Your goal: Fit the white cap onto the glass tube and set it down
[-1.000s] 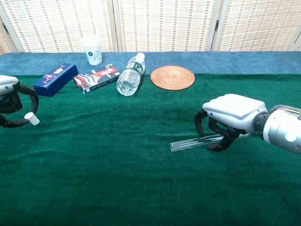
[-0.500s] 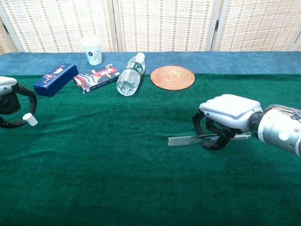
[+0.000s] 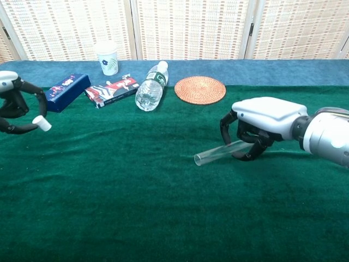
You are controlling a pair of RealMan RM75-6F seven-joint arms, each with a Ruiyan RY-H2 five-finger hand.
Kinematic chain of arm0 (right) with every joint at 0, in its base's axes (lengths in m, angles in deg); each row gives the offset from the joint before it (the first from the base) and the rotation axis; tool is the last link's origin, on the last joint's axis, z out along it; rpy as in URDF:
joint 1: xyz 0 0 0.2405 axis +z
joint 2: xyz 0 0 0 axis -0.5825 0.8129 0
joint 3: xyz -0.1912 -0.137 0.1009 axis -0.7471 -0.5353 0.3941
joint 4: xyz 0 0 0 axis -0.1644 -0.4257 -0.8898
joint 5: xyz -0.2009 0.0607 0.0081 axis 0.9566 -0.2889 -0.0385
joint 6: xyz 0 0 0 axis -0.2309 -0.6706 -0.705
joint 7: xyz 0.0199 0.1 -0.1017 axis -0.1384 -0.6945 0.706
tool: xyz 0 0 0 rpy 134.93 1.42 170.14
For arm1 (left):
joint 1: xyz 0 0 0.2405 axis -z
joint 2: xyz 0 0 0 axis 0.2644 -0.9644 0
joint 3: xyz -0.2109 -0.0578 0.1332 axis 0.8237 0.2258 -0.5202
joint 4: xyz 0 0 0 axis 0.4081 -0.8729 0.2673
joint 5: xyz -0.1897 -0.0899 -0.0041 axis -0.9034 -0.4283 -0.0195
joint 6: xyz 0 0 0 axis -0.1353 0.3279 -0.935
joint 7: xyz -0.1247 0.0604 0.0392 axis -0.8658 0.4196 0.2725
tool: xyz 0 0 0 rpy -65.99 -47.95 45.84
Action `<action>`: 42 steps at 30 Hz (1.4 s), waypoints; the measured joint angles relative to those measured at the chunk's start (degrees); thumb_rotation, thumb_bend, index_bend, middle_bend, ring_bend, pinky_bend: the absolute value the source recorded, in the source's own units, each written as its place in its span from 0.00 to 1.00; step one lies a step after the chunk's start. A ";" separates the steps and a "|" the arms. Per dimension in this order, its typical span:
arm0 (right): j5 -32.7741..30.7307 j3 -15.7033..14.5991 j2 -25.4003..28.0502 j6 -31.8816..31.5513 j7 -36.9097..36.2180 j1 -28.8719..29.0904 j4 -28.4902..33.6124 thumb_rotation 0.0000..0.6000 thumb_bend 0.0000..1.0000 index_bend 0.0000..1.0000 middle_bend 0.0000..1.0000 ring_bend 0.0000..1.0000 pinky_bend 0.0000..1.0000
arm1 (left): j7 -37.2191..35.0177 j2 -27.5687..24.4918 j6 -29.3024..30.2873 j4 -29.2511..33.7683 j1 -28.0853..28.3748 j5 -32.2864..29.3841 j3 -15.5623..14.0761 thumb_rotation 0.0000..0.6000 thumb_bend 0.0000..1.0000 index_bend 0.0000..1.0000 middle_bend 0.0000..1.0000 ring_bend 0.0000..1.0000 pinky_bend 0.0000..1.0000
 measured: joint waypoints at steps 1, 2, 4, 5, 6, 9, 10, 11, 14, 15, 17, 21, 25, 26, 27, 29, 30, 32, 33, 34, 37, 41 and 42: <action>0.38 0.27 0.03 -0.25 -1.62 -0.06 0.19 1.00 0.63 0.84 0.96 1.00 0.99 | -0.40 -0.20 0.04 0.63 0.18 0.19 0.20 1.00 0.45 0.57 0.98 0.86 0.76; 0.65 0.48 0.01 -0.44 -2.85 -0.11 0.29 1.00 0.63 0.84 0.96 1.00 1.00 | -0.77 -0.41 0.06 1.45 0.48 0.41 0.50 1.00 0.45 0.57 0.98 0.86 0.76; 1.18 1.13 -0.25 -0.93 -6.14 -0.22 0.48 1.00 0.63 0.84 0.96 1.00 1.00 | -1.18 -0.61 0.14 2.56 0.91 0.60 1.06 1.00 0.45 0.57 0.98 0.86 0.76; 1.26 1.31 -0.35 -1.03 -6.96 -0.24 0.53 1.00 0.64 0.85 0.96 1.00 1.00 | -1.50 -0.60 0.30 3.19 1.15 0.64 1.52 1.00 0.45 0.57 0.98 0.86 0.76; 1.37 1.72 -0.59 -1.21 -8.59 -0.27 0.61 1.00 0.64 0.85 0.97 1.00 1.00 | -1.81 -0.53 0.49 3.61 1.31 0.65 1.86 1.00 0.45 0.57 0.98 0.86 0.76; 1.40 2.84 -1.28 -1.50 -11.98 -0.19 0.90 1.00 0.64 0.86 0.97 1.00 1.00 | -2.78 -0.02 1.57 4.56 1.66 0.83 2.82 1.00 0.45 0.57 0.98 0.86 0.76; 1.33 3.43 -1.68 -1.62 -13.19 -0.09 1.06 1.00 0.64 0.86 0.97 1.00 1.00 | -2.95 0.19 2.02 4.73 1.72 0.96 3.05 1.00 0.46 0.57 0.98 0.86 0.76; 1.19 3.89 -2.01 -1.71 -13.95 0.01 1.19 1.00 0.64 0.86 0.97 1.00 1.00 | -3.11 0.50 2.69 4.94 1.78 1.19 3.35 1.00 0.46 0.57 0.98 0.86 0.76; 0.15 5.33 -3.23 -1.92 -16.01 0.38 1.42 1.00 0.64 0.86 0.98 1.00 1.00 | -3.42 1.44 4.60 5.28 1.82 1.87 4.06 1.00 0.46 0.57 0.98 0.86 0.76; -0.25 5.74 -3.61 -1.98 -16.57 0.50 1.42 1.00 0.64 0.86 0.98 1.00 1.00 | -3.51 1.77 5.26 5.33 1.81 2.11 4.26 1.00 0.46 0.57 0.98 0.86 0.76; -1.07 6.63 -4.57 -2.15 -17.81 0.78 1.34 1.00 0.64 0.86 0.98 1.00 1.00 | -3.87 2.56 6.95 5.44 1.75 2.81 4.71 1.00 0.46 0.57 0.98 0.86 0.76; -1.78 7.83 -6.51 -2.82 -19.98 1.20 0.78 1.00 0.64 0.86 0.98 1.00 1.00 | -4.79 4.06 10.28 5.53 1.49 4.32 5.41 1.00 0.46 0.58 0.98 0.86 0.76; -2.10 8.86 -8.76 -3.49 -21.97 1.77 -0.75 1.00 0.64 0.86 0.98 1.00 1.00 | -5.66 5.79 13.50 5.34 1.10 6.07 5.82 1.00 0.46 0.58 0.98 0.86 0.76; -2.18 9.07 -9.23 -3.59 -22.38 1.91 -1.09 1.00 0.64 0.86 0.98 1.00 1.00 | -5.88 6.25 14.06 5.32 1.02 6.55 5.86 1.00 0.46 0.58 0.98 0.86 0.76; -2.26 9.27 -9.69 -3.67 -22.74 2.06 -1.43 1.00 0.64 0.86 0.98 1.00 1.00 | -5.98 6.47 14.30 5.34 0.99 6.77 5.88 1.00 0.46 0.58 0.98 0.86 0.76; -2.43 9.70 -10.78 -3.87 -23.32 2.44 -2.15 1.00 0.64 0.86 0.98 1.00 1.00 | -6.02 6.81 14.64 5.34 1.02 7.18 5.86 1.00 0.47 0.59 0.98 0.86 0.76; -2.53 9.90 -11.24 -3.98 -23.52 2.59 -2.42 1.00 0.64 0.86 0.98 1.00 1.00 | -5.99 7.06 14.87 5.33 1.04 7.45 5.83 1.00 0.47 0.59 0.98 0.86 0.76; -2.82 10.36 -12.19 -4.23 -23.89 2.95 -2.92 1.00 0.64 0.86 0.98 1.00 1.00 | -5.78 7.69 15.42 5.23 1.11 8.10 5.73 1.00 0.47 0.59 0.98 0.86 0.76; -2.98 10.53 -12.55 -4.32 -23.99 3.10 -3.10 1.00 0.64 0.86 0.98 1.00 1.00 | -5.60 8.02 15.69 5.15 1.15 8.46 5.67 1.00 0.47 0.59 0.98 0.86 0.76; -3.20 10.74 -12.96 -4.46 -24.00 3.29 -3.33 1.00 0.64 0.87 0.98 1.00 1.00 | -5.37 8.39 15.97 5.04 1.19 8.86 5.59 1.00 0.47 0.59 0.98 0.86 0.76; -3.58 11.18 -13.88 -5.00 -23.66 3.71 -3.80 1.00 0.64 0.87 0.98 1.00 1.00 | -4.42 9.53 16.68 4.76 1.39 10.21 5.18 1.00 0.47 0.59 0.98 0.86 0.76; -3.96 11.53 -14.73 -5.45 -23.09 4.18 -4.06 1.00 0.64 0.87 0.98 1.00 1.00 | -3.18 10.72 17.26 4.37 1.73 11.51 4.77 1.00 0.47 0.59 0.98 0.86 0.76; -3.98 11.53 -14.87 -5.51 -22.99 4.25 -4.11 1.00 0.64 0.87 0.98 1.00 1.00 | -2.77 10.99 17.34 4.25 1.83 11.70 4.72 1.00 0.47 0.59 0.98 0.86 0.76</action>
